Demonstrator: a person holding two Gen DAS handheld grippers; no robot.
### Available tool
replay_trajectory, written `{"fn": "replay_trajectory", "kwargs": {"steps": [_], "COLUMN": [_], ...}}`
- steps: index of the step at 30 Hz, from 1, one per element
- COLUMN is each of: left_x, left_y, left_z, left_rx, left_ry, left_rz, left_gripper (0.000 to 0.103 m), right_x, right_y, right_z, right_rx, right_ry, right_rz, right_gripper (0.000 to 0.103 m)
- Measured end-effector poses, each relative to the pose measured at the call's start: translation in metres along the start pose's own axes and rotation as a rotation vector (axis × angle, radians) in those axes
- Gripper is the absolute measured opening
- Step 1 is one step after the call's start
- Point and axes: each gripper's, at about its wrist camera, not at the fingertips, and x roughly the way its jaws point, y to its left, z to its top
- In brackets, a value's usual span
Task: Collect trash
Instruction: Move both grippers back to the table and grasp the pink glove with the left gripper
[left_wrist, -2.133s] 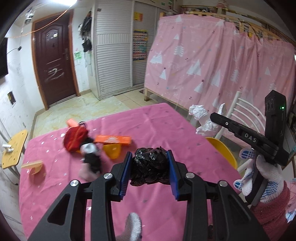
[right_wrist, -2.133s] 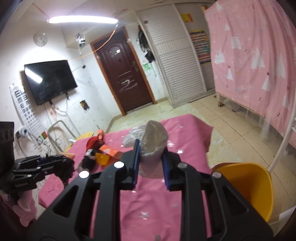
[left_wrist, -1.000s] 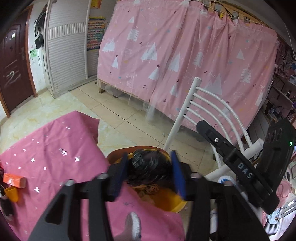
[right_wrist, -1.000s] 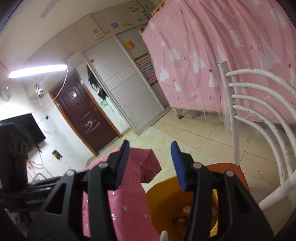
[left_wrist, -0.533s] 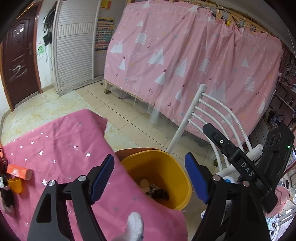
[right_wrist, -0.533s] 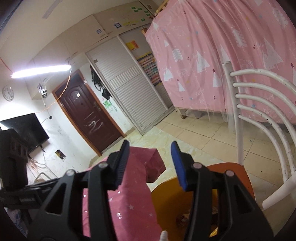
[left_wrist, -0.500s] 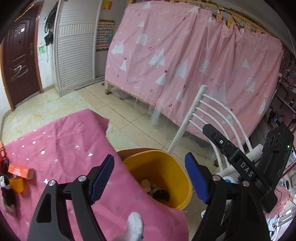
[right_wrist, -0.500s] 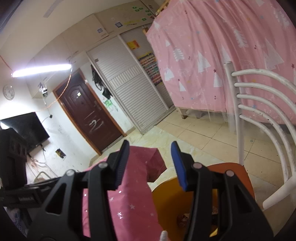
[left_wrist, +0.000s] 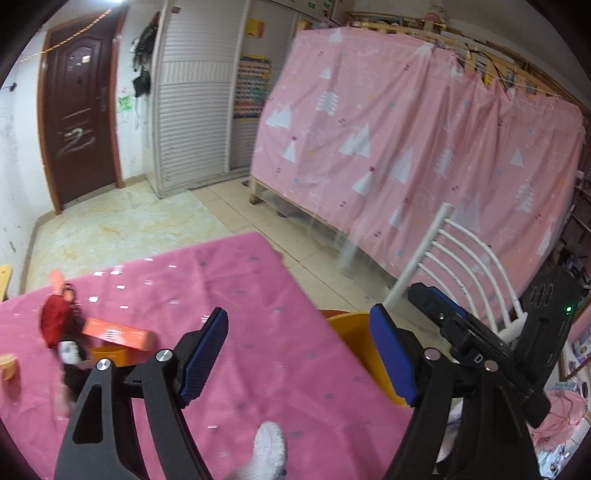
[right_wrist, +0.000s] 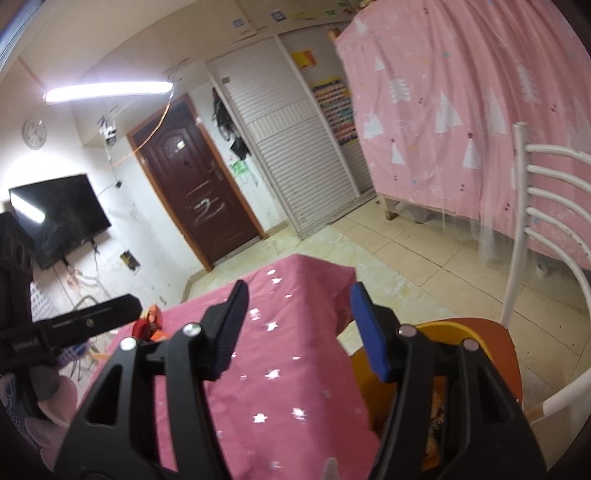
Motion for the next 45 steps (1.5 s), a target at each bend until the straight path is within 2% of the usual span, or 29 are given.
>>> {"fn": "replay_trajectory", "kwargs": {"steps": [11, 13, 21, 29, 37, 38, 40, 41, 42, 45], "left_x": [-0.036, -0.042, -0.05, -0.022, 0.003, 0.005, 0.009, 0.011, 0.012, 0.008], "left_y": [0.103, 0.119, 0.175, 0.203, 0.211, 0.211, 0.209, 0.21, 0.21, 0.206], "left_z": [-0.003, -0.008, -0.033, -0.066, -0.079, -0.081, -0.084, -0.084, -0.085, -0.088], "left_rx": [-0.102, -0.119, -0.166, -0.156, -0.131, -0.128, -0.117, -0.116, -0.113, -0.094], "left_ry": [-0.029, -0.032, -0.008, 0.105, 0.152, 0.156, 0.16, 0.163, 0.168, 0.155], "left_rz": [0.109, 0.124, 0.164, 0.192, 0.188, 0.186, 0.176, 0.172, 0.17, 0.157], "left_gripper": [0.071, 0.071, 0.072, 0.073, 0.071, 0.067, 0.051, 0.038, 0.031, 0.025], "right_x": [0.045, 0.053, 0.079, 0.095, 0.107, 0.108, 0.111, 0.112, 0.114, 0.119], "right_y": [0.087, 0.1, 0.142, 0.165, 0.185, 0.187, 0.191, 0.193, 0.195, 0.202], "right_z": [-0.015, -0.02, -0.036, -0.046, -0.057, -0.058, -0.061, -0.062, -0.063, -0.067], "right_rx": [-0.142, -0.167, -0.238, -0.268, -0.303, -0.308, -0.314, -0.316, -0.32, -0.331], "right_ry": [0.111, 0.134, 0.208, 0.251, 0.288, 0.293, 0.299, 0.302, 0.305, 0.32], "right_rz": [0.082, 0.096, 0.134, 0.146, 0.15, 0.15, 0.15, 0.15, 0.15, 0.153], "right_gripper": [0.064, 0.067, 0.067, 0.071, 0.072, 0.072, 0.072, 0.072, 0.073, 0.076]}}
